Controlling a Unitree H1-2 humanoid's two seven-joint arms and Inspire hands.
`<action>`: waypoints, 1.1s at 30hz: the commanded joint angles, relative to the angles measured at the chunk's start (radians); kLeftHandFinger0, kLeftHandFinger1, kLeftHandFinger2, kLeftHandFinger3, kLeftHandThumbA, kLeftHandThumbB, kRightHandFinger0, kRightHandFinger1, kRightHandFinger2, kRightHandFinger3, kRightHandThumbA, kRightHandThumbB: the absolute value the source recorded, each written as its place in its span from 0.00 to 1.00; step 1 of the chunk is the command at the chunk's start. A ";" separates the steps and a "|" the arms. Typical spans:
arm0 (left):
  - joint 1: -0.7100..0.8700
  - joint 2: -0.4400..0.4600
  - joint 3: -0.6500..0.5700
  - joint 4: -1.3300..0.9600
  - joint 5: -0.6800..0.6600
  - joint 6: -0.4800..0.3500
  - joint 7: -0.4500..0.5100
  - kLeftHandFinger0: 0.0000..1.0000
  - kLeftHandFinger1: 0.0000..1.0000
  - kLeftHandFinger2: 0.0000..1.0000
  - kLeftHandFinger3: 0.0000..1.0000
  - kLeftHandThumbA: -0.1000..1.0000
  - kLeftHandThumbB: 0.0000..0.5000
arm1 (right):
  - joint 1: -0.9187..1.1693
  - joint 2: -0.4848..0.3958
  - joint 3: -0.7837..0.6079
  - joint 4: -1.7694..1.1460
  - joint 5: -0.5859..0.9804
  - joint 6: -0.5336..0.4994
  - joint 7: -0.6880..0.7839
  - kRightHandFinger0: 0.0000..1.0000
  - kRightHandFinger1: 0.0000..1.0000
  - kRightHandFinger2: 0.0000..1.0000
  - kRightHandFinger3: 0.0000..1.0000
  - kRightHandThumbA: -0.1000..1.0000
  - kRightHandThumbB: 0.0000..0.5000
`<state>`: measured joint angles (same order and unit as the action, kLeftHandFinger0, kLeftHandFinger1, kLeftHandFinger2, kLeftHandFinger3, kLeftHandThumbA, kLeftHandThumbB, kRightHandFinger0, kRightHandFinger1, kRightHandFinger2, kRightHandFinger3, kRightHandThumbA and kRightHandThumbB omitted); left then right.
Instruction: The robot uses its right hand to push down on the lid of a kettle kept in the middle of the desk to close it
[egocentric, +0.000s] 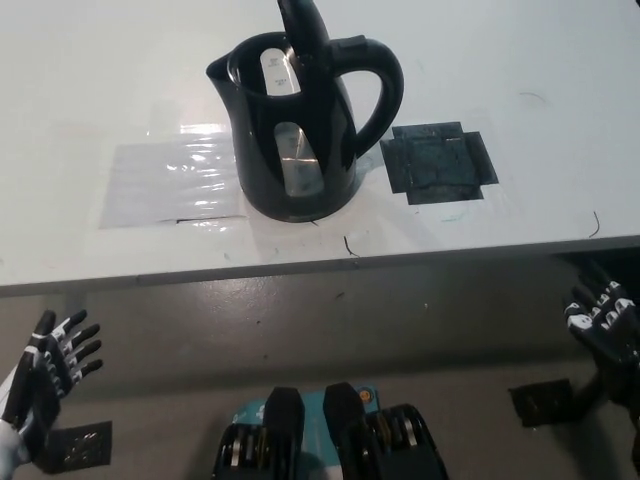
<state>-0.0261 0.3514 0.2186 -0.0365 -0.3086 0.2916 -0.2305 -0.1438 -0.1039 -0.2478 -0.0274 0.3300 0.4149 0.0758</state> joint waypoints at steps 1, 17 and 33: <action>0.013 0.020 0.013 -0.042 -0.034 0.026 -0.019 1.00 1.00 1.00 1.00 0.95 0.16 | 0.086 -0.011 0.009 -0.203 0.007 0.054 -0.012 1.00 1.00 1.00 1.00 0.53 0.00; -0.005 0.003 0.012 -0.012 -0.031 0.074 -0.013 1.00 1.00 1.00 1.00 0.92 0.14 | -0.077 -0.227 0.037 -0.537 -0.173 0.034 -0.029 1.00 1.00 1.00 1.00 0.84 0.02; -0.001 -0.004 0.015 0.021 -0.021 0.056 -0.010 1.00 1.00 1.00 1.00 0.91 0.17 | -0.702 -0.198 0.242 -0.097 -0.310 0.055 -0.037 1.00 1.00 1.00 1.00 0.82 0.11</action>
<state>-0.0191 0.3357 0.2259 -0.0078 -0.3202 0.3634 -0.2348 -0.6377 -0.3288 -0.0729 -0.2540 0.1068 0.4639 0.0570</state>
